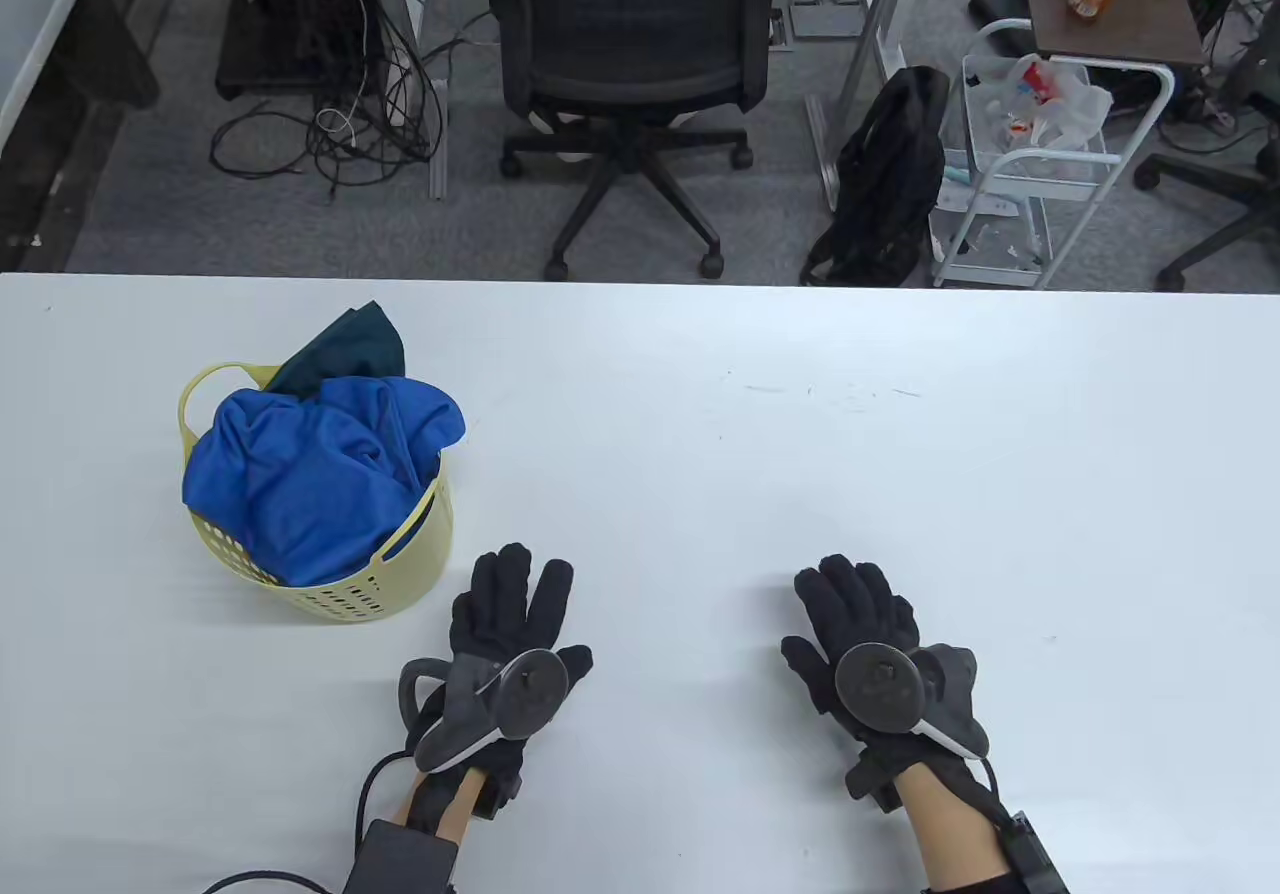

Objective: Fold and stack clothes and towels from laundry basket

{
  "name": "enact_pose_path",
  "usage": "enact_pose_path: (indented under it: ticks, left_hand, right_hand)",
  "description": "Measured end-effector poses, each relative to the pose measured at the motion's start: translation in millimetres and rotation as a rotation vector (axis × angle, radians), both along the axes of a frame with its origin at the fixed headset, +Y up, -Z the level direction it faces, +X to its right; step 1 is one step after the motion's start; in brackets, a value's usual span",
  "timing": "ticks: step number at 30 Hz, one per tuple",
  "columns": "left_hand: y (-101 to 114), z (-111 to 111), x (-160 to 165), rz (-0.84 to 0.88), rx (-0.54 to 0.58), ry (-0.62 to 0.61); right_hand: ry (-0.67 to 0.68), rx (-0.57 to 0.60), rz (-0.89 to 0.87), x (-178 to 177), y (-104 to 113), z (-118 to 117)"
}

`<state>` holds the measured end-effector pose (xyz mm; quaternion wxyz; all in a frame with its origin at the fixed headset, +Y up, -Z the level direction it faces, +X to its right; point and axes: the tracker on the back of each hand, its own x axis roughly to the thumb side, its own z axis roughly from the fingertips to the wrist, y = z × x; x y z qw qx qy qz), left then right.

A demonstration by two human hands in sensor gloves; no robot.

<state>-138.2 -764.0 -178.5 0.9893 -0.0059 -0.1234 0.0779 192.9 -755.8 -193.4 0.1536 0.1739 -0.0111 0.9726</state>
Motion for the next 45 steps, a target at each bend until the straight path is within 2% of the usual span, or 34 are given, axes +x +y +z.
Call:
enact_pose_path:
  ticks: [19,23,26,29,31,32,34,35,36,38,41,43,44,45]
  left_hand:
    - [-1.1,-0.4,1.1,-0.021,-0.028,-0.016]
    - [6.7,-0.3,0.2,-0.069,-0.014,0.01]
    - [51.1,-2.6,-4.4,-0.119,-0.006,0.069]
    - [115.9,-7.0,-21.0,-0.007,0.212,0.182]
    - [151.1,-16.9,-36.2,0.025,0.282,0.245]
    - [170.2,-26.4,-47.3,0.021,0.284,0.322]
    - [194.6,-49.0,-68.6,-0.027,0.239,0.487]
    - [198.9,-58.6,-75.3,-0.056,0.196,0.537]
    - [201.3,-71.8,-83.6,-0.108,0.105,0.619]
    - [194.4,-99.5,-98.2,-0.276,-0.182,0.756]
    - [170.4,-121.9,-109.1,-0.396,-0.508,0.836]
    - [153.7,-128.5,-117.4,-0.352,-0.586,0.863]
    - [150.3,-129.6,-119.8,-0.35,-0.597,0.887]
    - [151.2,-129.1,-122.6,-0.329,-0.558,0.886]
  right_hand:
    - [0.003,-0.005,0.008,-0.5,0.5,2.4]
    - [-0.007,-0.005,0.003,1.2,0.7,2.6]
    - [-0.01,0.003,-0.012,1.9,3.8,2.8]
    - [-0.007,0.013,-0.019,0.8,5.6,2.3]
    - [-0.001,0.008,-0.016,-0.4,4.6,2.0]
    - [-0.001,0.006,-0.013,-0.8,4.0,2.1]
    - [0.0,0.008,-0.011,-1.2,4.1,2.1]
    - [-0.002,0.01,-0.014,-1.3,4.6,2.0]
    - [-0.002,0.013,-0.018,-1.6,5.0,1.7]
    - [-0.001,0.02,-0.026,-2.4,6.1,0.8]
    - [0.001,0.022,-0.029,-3.2,6.2,-0.7]
    - [0.001,0.025,-0.032,-3.3,6.1,-1.5]
    - [0.0,0.027,-0.035,-3.0,6.2,-1.6]
    - [0.0,0.028,-0.039,-2.5,6.5,-1.7]
